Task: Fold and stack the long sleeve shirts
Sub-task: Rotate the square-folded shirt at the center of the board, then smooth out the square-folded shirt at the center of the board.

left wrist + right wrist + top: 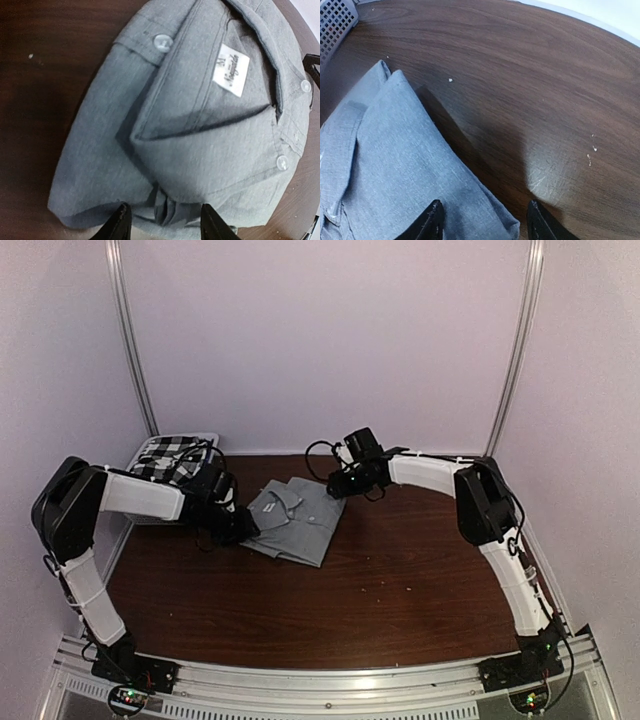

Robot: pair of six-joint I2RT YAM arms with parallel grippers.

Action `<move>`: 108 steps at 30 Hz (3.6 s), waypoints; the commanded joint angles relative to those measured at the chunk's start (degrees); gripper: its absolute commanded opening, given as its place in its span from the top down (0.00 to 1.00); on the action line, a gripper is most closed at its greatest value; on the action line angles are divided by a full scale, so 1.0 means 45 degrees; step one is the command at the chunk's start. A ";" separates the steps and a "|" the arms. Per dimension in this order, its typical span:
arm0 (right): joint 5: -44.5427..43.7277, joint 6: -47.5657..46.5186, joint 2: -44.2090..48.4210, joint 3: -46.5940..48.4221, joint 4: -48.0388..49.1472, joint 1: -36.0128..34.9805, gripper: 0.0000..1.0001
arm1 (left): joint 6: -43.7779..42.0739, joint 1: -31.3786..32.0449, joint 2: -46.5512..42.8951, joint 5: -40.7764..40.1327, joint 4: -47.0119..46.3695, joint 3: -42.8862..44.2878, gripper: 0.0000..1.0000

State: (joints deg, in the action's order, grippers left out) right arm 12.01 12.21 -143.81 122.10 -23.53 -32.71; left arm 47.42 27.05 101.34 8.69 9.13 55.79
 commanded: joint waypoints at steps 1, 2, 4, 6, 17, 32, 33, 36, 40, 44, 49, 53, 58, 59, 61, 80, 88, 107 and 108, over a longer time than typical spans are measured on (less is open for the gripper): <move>-0.0800 0.0159 0.0612 -0.1628 -0.0237 -0.0058 0.43 | -0.0528 -0.0073 0.0946 -0.0067 -0.0335 0.1220 0.52; -0.0817 0.0261 0.0930 -0.2244 -0.0196 -0.0066 0.44 | -0.0646 -0.0073 0.1138 -0.0016 -0.0303 0.1453 0.52; -0.0754 0.0501 0.1840 -0.3653 -0.0022 -0.0107 0.45 | -0.0912 -0.0073 0.1498 0.0129 -0.0206 0.1900 0.52; -0.0922 0.0938 0.2788 -0.5313 0.0348 -0.0210 0.46 | -0.1176 -0.0073 0.1752 0.0366 -0.0135 0.2287 0.52; -0.1662 0.6282 0.9340 -1.4432 0.2782 -0.3146 0.46 | -0.3216 0.0317 0.2765 0.3119 -0.0295 0.3718 0.53; -0.1114 0.6061 1.0900 -1.5392 0.3890 -0.1403 0.34 | -0.3779 0.0435 0.1690 0.2831 0.0241 0.3157 0.53; -0.0854 0.6060 1.0770 -1.5354 0.4036 -0.1262 0.36 | -0.3765 0.0435 0.1671 0.2683 0.0302 0.3050 0.55; -0.0803 0.5991 1.0419 -1.5119 0.4089 -0.1105 0.40 | -0.3628 0.0435 0.1611 0.2266 0.0430 0.2690 0.58; -0.0350 0.5997 0.9705 -1.4927 0.4584 -0.0981 0.49 | -0.3417 0.0435 0.1667 0.2123 0.0420 0.2159 0.63; -0.0181 0.6047 0.9371 -1.4869 0.4709 -0.0976 0.50 | -0.3332 0.0435 0.1726 0.2143 0.0427 0.1947 0.65; -0.0229 0.6027 0.9385 -1.4810 0.4700 -0.0969 0.59 | -0.3396 0.0545 0.1944 0.2542 0.0393 0.1889 0.73; -0.0292 0.6009 0.9545 -1.4790 0.4636 -0.0988 0.72 | -0.3375 0.0728 0.1913 0.3312 0.0338 0.1957 0.88; -0.0449 0.5930 0.9776 -1.4771 0.4455 -0.1015 0.90 | -0.3134 0.0921 0.1369 0.3762 0.0758 0.1776 1.00; -0.0514 0.5912 0.9832 -1.4771 0.4400 -0.1025 0.92 | -0.3093 0.0923 0.1201 0.3691 0.0847 0.1637 1.00; -0.0659 0.5864 0.9929 -1.4752 0.4282 -0.1037 0.95 | -0.3059 0.0923 0.1065 0.3584 0.1036 0.1290 1.00; -0.1351 0.5242 0.9807 -1.4027 0.3496 -0.1222 0.97 | -0.3203 0.0969 -0.0999 0.2122 0.2006 0.1225 0.75; -0.1514 0.5143 0.9706 -1.3838 0.3373 -0.1247 0.97 | -0.3330 0.1372 0.0891 0.2101 0.1898 0.3063 0.68; -0.1422 0.4825 0.9318 -1.3482 0.3432 -0.1291 0.98 | -0.3338 0.1586 0.3081 0.2302 0.1560 0.4477 0.79; -0.1453 0.4809 0.9310 -1.3482 0.3415 -0.1287 0.98 | -0.3331 0.1597 0.3075 0.2343 0.1563 0.4494 0.82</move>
State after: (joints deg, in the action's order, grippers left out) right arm 7.01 34.70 -101.23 59.92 -8.34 -38.24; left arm 32.77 33.74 114.37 18.06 17.82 74.54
